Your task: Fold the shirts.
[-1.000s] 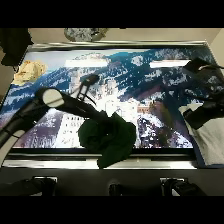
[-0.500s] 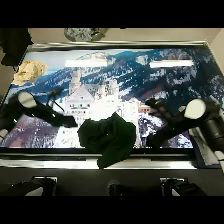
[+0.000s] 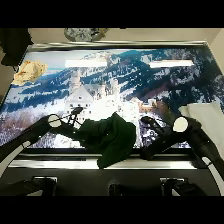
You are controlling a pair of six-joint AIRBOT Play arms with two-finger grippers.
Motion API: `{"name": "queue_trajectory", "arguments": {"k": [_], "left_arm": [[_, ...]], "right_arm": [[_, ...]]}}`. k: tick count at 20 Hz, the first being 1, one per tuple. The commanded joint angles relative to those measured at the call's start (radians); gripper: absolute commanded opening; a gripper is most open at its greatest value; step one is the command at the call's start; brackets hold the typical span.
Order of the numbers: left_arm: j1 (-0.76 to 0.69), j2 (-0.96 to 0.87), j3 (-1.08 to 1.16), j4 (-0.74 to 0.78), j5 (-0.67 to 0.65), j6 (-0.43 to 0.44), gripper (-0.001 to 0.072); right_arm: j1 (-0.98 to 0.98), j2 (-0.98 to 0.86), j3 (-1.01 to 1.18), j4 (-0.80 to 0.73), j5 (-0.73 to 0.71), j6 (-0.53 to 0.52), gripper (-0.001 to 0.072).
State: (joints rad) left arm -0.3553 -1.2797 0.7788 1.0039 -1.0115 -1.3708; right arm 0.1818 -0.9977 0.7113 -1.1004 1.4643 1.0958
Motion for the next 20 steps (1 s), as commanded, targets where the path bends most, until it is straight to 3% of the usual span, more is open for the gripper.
{"name": "queue_trajectory", "arguments": {"k": [1,4,6,10,12,15,20], "left_arm": [[-0.027,-0.046,-0.012,-0.010,0.066,0.003,0.0441],[-0.015,-0.042,-0.002,-0.006,0.057,0.002,0.0398],[0.025,-0.018,0.025,-0.006,0.000,0.003,0.0465],[0.152,0.090,0.046,0.051,-0.116,0.015,0.0471],[0.212,0.095,0.040,0.140,-0.154,-0.045,0.0473],[0.240,0.048,-0.002,0.109,-0.134,-0.050,0.0474],[0.152,-0.052,-0.021,0.042,-0.051,-0.043,0.0471]], "right_arm": [[0.001,-0.013,-0.059,0.074,-0.070,-0.013,0.0710],[0.042,-0.051,-0.097,0.087,-0.116,-0.016,0.0710],[0.089,-0.083,-0.101,0.089,-0.125,-0.031,0.0711],[0.141,-0.111,-0.101,0.093,-0.153,-0.033,0.0711],[0.141,-0.112,-0.101,0.090,-0.170,-0.036,0.0711],[0.141,-0.115,-0.101,0.095,-0.196,-0.037,0.0711],[0.141,-0.115,-0.101,0.132,-0.209,-0.034,0.0712]]}}
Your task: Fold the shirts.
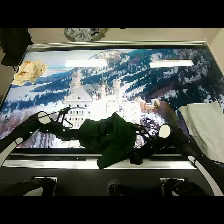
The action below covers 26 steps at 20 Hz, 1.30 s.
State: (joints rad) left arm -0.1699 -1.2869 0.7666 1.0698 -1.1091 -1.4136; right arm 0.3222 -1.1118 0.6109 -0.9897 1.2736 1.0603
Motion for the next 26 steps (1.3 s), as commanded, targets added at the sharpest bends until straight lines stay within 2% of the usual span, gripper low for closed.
{"name": "queue_trajectory", "arguments": {"k": [1,2,4,6,10,11,12,13,14,16,18,20,22,24,26], "left_arm": [[-0.052,-0.054,-0.009,-0.029,0.072,0.000,0.0432],[-0.070,-0.059,-0.009,-0.032,0.101,-0.001,0.0336],[-0.086,-0.064,-0.008,-0.032,0.127,-0.020,0.0023],[-0.086,-0.061,-0.007,-0.031,0.122,-0.026,0.0028],[-0.086,-0.049,-0.007,-0.031,0.108,-0.026,0.0028],[-0.086,-0.045,-0.007,-0.031,0.108,-0.026,0.0028],[-0.086,-0.041,-0.007,-0.031,0.108,-0.026,0.0027],[-0.086,-0.034,-0.005,-0.031,0.108,-0.026,0.0028],[-0.085,-0.021,0.002,-0.031,0.105,-0.021,0.0027],[-0.071,0.040,0.050,-0.031,0.085,0.048,0.0026],[-0.029,0.144,0.147,0.011,0.082,0.073,0.0025],[0.050,0.249,0.303,0.104,0.088,0.021,0.0025],[0.162,0.330,0.491,0.192,0.090,-0.036,0.0024],[0.290,0.381,0.679,0.221,0.090,-0.077,0.0024],[0.399,0.412,0.823,0.221,0.119,-0.130,0.0026]], "right_arm": [[0.000,-0.001,0.000,0.021,-0.038,0.006,0.0713],[0.000,-0.004,-0.001,0.025,-0.064,0.018,0.0713],[0.000,-0.034,0.000,0.038,-0.109,0.029,0.0713],[0.000,-0.084,0.000,0.085,-0.158,0.023,0.0712],[0.000,-0.169,0.000,0.274,-0.249,-0.037,0.0702],[0.002,-0.188,0.000,0.281,-0.255,-0.037,0.0622],[0.001,-0.200,0.000,0.278,-0.255,-0.041,0.0376],[0.001,-0.201,0.000,0.271,-0.252,-0.047,0.0047],[-0.003,-0.197,0.004,0.271,-0.250,-0.058,0.0047],[-0.030,-0.153,0.044,0.261,-0.201,-0.123,0.0047],[-0.100,-0.055,0.132,0.169,-0.148,-0.120,0.0047],[-0.209,0.066,0.266,0.006,-0.106,-0.073,0.0047],[-0.334,0.197,0.444,-0.162,-0.090,-0.070,0.0047],[-0.435,0.318,0.623,-0.340,-0.133,-0.070,0.0047],[-0.490,0.399,0.748,-0.447,-0.171,-0.075,0.0048]]}}
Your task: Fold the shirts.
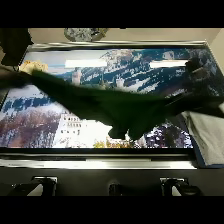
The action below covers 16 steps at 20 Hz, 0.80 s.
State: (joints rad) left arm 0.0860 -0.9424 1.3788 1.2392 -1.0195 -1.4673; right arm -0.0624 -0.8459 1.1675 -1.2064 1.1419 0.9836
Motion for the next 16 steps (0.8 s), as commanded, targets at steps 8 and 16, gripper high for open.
{"name": "queue_trajectory", "arguments": {"k": [8,16], "left_arm": [[0.199,0.167,0.439,-0.121,0.239,-0.097,0.0025],[0.199,0.145,0.515,-0.121,0.409,-0.096,0.0025]], "right_arm": [[-0.120,0.207,0.460,-0.237,-0.116,-0.005,0.0048],[-0.120,0.205,0.563,-0.234,0.208,-0.008,0.0048]]}}
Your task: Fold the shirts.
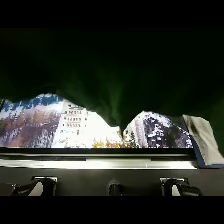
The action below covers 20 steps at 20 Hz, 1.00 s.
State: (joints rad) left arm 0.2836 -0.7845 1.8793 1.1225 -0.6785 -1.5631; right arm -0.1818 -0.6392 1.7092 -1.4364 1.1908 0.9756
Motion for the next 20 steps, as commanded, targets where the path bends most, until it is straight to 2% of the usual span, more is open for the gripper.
{"name": "queue_trajectory", "arguments": {"k": [1,5,6,9,11,16,20], "left_arm": [[0.001,-0.032,0.015,-0.005,0.065,-0.001,0.0024],[-0.011,-0.197,0.014,-0.005,-0.030,0.008,0.0024],[-0.032,-0.266,0.013,-0.005,-0.079,0.046,0.0025],[-0.129,-0.517,0.013,-0.005,-0.172,0.164,0.0025],[-0.182,-0.690,0.018,-0.005,-0.159,0.207,0.0026],[-0.251,-0.967,0.018,-0.005,-0.145,0.202,0.0028],[-0.279,-1.041,0.017,-0.005,-0.277,0.203,0.0041]], "right_arm": [[-0.001,-0.011,0.021,-0.004,0.228,0.001,0.0048],[-0.001,-0.194,0.014,0.024,0.658,0.103,0.0048],[0.000,-0.257,-0.019,0.061,0.661,0.111,0.0048],[0.000,-0.432,-0.194,0.177,0.519,0.122,0.0049],[0.000,-0.577,-0.322,0.216,0.365,0.122,0.0049],[0.000,-0.938,-0.369,0.343,0.063,0.121,0.0050],[0.000,-1.049,-0.369,0.360,-0.126,0.121,0.0050]]}}
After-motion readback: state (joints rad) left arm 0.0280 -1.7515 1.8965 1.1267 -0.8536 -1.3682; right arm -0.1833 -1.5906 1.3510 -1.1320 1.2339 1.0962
